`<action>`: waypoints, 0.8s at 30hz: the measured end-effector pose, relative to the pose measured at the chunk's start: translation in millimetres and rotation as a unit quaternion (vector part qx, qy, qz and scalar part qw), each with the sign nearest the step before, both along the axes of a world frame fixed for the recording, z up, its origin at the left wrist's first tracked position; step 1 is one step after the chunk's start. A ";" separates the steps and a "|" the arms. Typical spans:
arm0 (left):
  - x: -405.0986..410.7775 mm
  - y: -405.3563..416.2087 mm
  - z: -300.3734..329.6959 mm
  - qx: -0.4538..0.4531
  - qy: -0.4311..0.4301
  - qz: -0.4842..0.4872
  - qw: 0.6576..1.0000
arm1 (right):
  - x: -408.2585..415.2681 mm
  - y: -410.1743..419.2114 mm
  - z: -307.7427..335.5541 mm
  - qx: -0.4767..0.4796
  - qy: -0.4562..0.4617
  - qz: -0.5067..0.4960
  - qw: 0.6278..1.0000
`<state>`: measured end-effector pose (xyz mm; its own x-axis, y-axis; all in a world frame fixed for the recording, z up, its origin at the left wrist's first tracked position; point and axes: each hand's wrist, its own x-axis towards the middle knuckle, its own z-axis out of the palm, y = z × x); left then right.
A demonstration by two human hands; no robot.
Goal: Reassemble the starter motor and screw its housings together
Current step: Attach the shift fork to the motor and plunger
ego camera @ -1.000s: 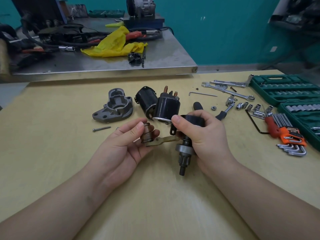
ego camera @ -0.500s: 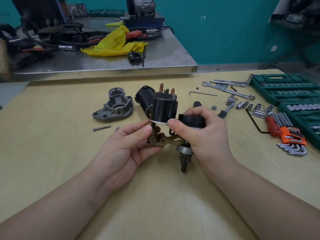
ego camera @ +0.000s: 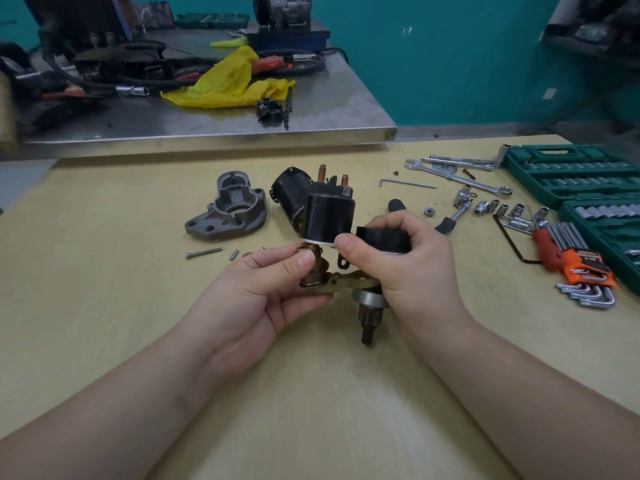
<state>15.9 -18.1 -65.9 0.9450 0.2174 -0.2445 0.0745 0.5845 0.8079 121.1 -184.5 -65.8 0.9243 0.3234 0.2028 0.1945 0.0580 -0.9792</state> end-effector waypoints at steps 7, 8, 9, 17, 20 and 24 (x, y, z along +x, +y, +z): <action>-0.9 7.4 6.5 0.083 0.016 0.052 0.995 | 6.7 -1.4 -1.7 -0.002 0.041 -0.005 0.999; -1.2 7.4 6.6 0.097 0.018 0.061 0.993 | 7.1 -2.1 -1.5 -0.001 0.041 -0.008 0.999; -1.4 6.7 6.6 0.104 0.019 0.066 0.992 | 7.0 -2.1 -1.0 0.000 0.041 -0.009 0.999; -1.8 -2.9 -0.6 0.080 0.027 0.017 0.996 | -7.4 2.5 1.0 -0.024 0.001 0.030 0.999; -1.7 -2.3 -1.9 0.071 0.031 0.010 0.997 | -8.6 2.5 0.8 -0.030 -0.011 0.027 0.999; 0.1 -3.1 -3.0 0.060 0.034 -0.001 0.998 | -7.5 1.6 0.3 -0.030 -0.006 0.017 0.999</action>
<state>16.0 -21.2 -68.8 0.9277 0.2474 -0.2797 0.1316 0.4842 0.8650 113.6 -182.9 -65.5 0.9096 0.3675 0.1937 0.2061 0.0057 -0.9785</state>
